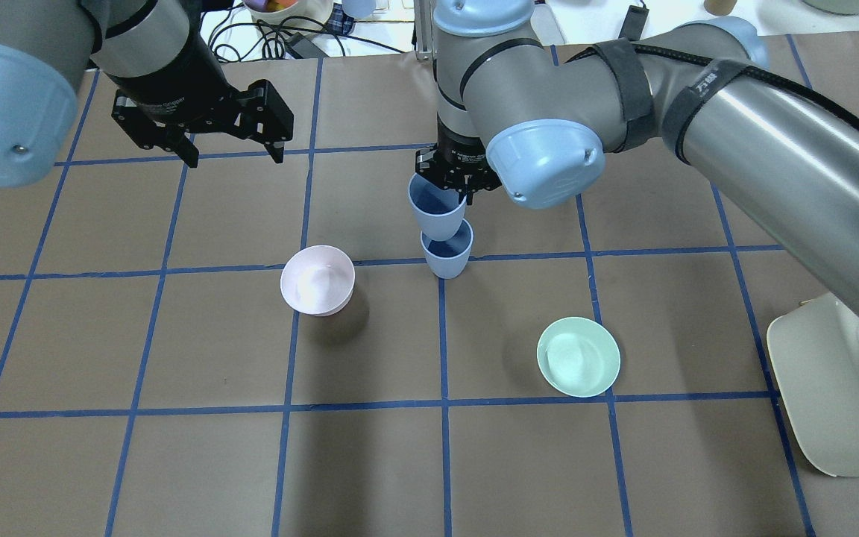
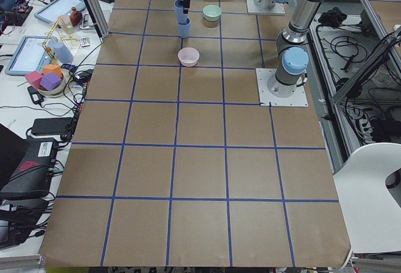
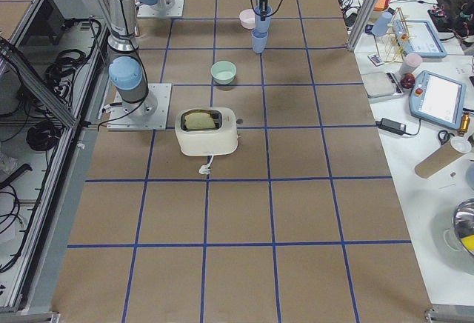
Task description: Stack blue cups with both arms
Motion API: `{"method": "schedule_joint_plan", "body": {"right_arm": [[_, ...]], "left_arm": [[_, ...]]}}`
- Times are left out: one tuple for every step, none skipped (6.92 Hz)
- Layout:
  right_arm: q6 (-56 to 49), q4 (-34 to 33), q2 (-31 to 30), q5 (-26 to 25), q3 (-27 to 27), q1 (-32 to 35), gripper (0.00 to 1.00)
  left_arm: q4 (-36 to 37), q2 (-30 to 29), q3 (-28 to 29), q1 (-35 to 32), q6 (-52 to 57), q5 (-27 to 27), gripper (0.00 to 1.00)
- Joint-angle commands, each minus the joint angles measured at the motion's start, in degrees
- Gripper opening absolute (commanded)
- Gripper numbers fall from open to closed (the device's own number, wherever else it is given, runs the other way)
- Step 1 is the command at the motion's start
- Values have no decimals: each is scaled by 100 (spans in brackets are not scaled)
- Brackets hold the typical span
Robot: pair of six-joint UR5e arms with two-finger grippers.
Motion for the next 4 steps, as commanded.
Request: {"method": "schedule_joint_plan", "body": {"right_arm": [[-25,18,25,-11,31,1,0],[-34,35,17,-11,22,1,0],[-43,35,25,-11,31,-7,0],[-60,18,25,-20,118,-7,0]], "left_arm": [[0,3,-2,-3,0,-5,100],[0,3,-2,6,0,4,100],[0,3,-2,6,0,-5,100],[0,3,-2,-3,0,4,100]]}}
